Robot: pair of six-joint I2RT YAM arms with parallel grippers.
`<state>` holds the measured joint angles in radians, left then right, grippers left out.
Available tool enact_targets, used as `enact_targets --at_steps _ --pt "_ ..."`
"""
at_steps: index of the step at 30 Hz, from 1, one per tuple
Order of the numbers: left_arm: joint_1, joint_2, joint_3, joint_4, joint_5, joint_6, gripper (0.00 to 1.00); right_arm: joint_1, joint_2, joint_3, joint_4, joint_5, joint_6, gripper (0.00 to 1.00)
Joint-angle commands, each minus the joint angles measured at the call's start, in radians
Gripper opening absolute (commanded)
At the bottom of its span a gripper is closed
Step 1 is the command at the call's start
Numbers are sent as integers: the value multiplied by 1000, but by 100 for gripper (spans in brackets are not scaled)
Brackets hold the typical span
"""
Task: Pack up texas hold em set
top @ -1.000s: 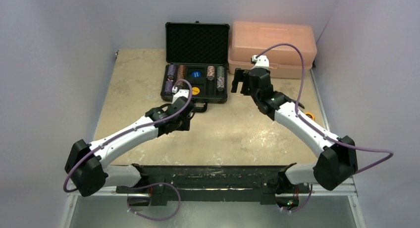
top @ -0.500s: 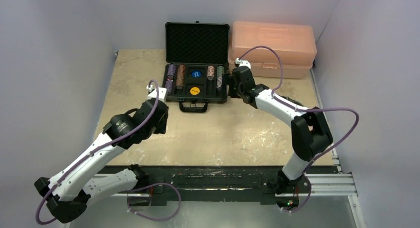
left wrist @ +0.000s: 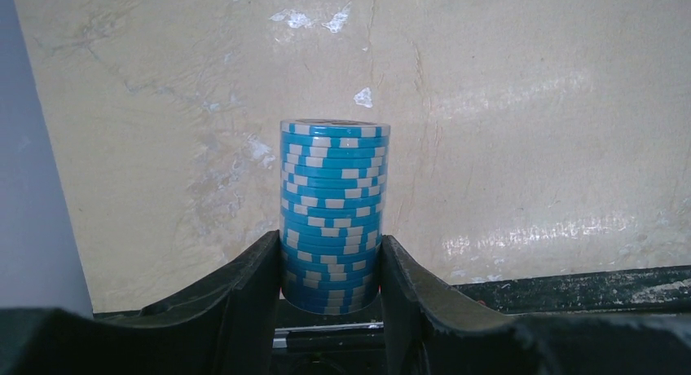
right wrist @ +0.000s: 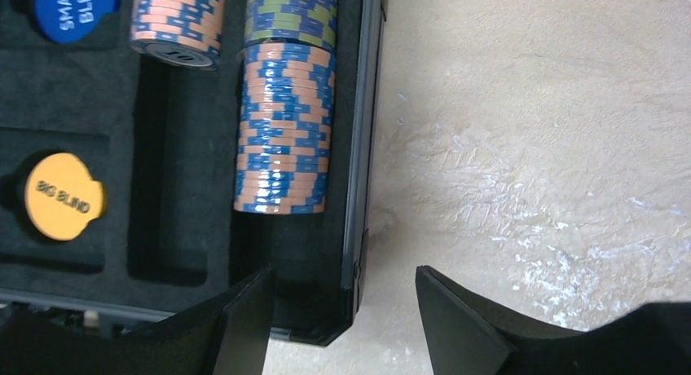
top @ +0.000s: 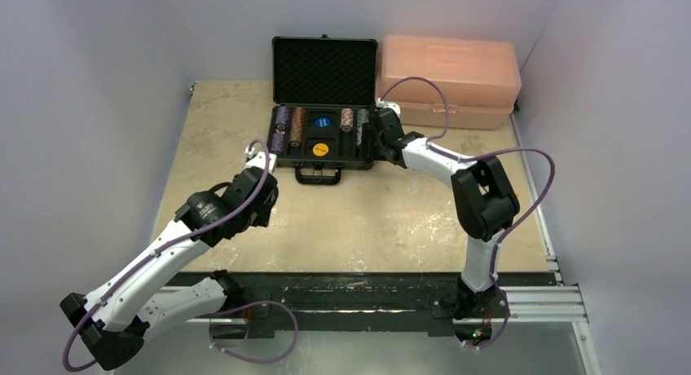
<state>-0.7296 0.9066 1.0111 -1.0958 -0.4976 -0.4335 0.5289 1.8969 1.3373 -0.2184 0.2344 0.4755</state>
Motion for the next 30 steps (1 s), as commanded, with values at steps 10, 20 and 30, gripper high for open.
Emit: enact_targets --at_steps 10,20,30 --pt "43 -18 3 75 27 48 0 -4 49 5 -22 11 -56 45" --pt "76 7 6 86 57 58 0 -4 -1 -80 -27 -54 -87 13" --pt "105 15 6 95 81 64 0 -3 -101 -198 -11 -125 -114 0"
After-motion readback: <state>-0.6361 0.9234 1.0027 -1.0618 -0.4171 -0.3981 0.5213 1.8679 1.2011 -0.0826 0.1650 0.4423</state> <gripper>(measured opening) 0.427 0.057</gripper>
